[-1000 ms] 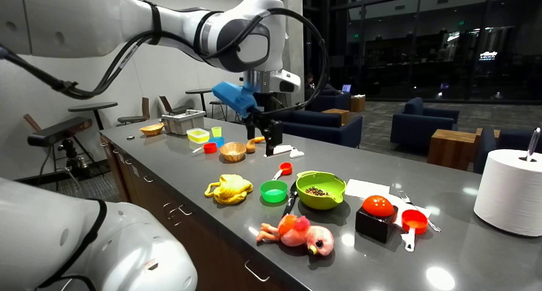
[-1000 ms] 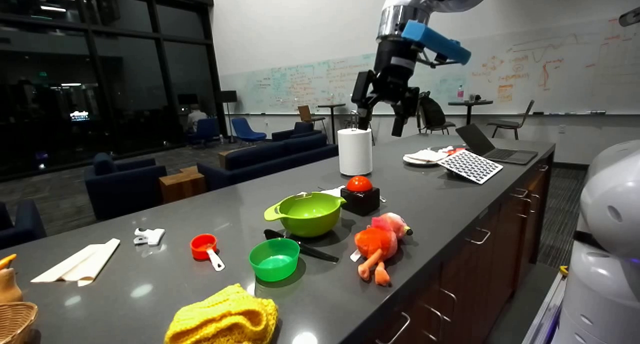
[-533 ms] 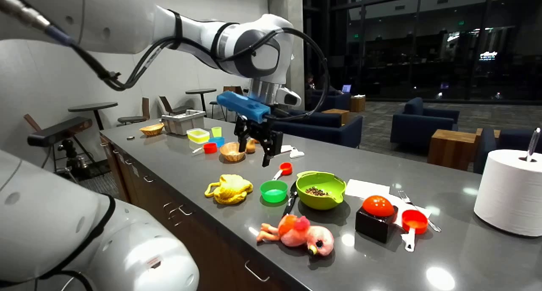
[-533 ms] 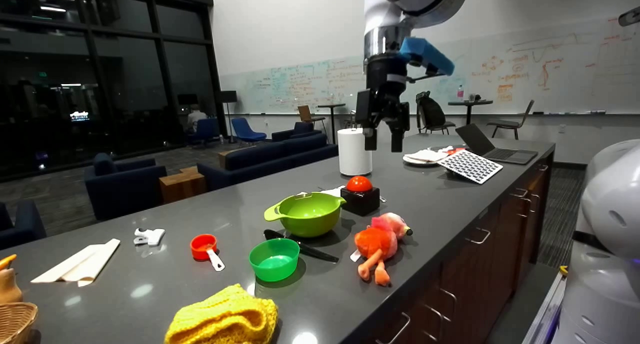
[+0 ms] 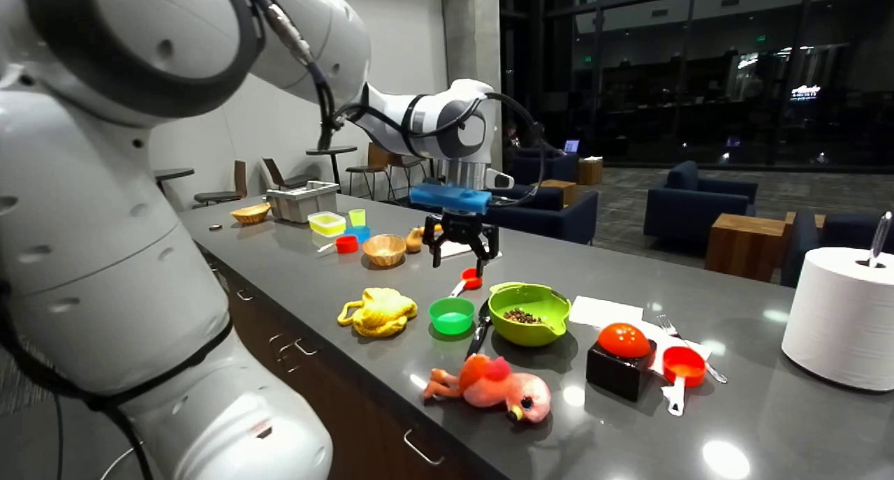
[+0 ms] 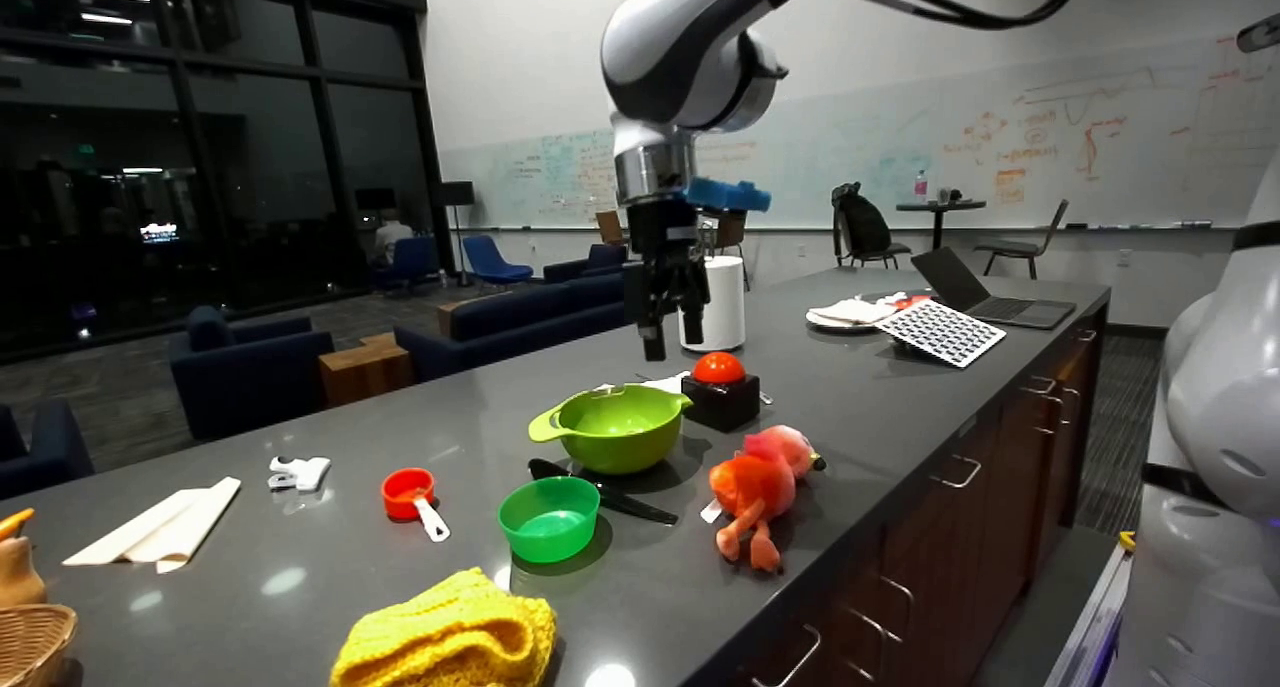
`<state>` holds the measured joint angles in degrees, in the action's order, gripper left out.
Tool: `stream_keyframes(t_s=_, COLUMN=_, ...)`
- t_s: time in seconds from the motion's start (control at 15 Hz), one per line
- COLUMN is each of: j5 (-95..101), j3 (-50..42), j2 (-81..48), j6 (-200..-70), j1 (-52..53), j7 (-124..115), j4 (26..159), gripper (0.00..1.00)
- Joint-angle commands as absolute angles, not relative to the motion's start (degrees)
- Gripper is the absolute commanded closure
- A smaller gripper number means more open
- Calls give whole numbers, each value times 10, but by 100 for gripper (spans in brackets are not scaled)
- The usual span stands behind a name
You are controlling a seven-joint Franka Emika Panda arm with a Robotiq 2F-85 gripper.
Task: Pick up the black spoon and put it inside the emerald light green bowl
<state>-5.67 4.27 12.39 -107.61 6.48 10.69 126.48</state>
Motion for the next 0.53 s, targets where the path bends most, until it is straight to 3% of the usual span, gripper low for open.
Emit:
stream_keyframes(t_s=0.0, j5=-56, j3=47, j2=95, j6=-1088, j1=65, j7=107, j4=1247, gripper=0)
stream_keyframes(t_s=0.47, j5=-56, j3=50, j2=40, j6=-1095, j1=65, j7=107, j4=1201, gripper=0)
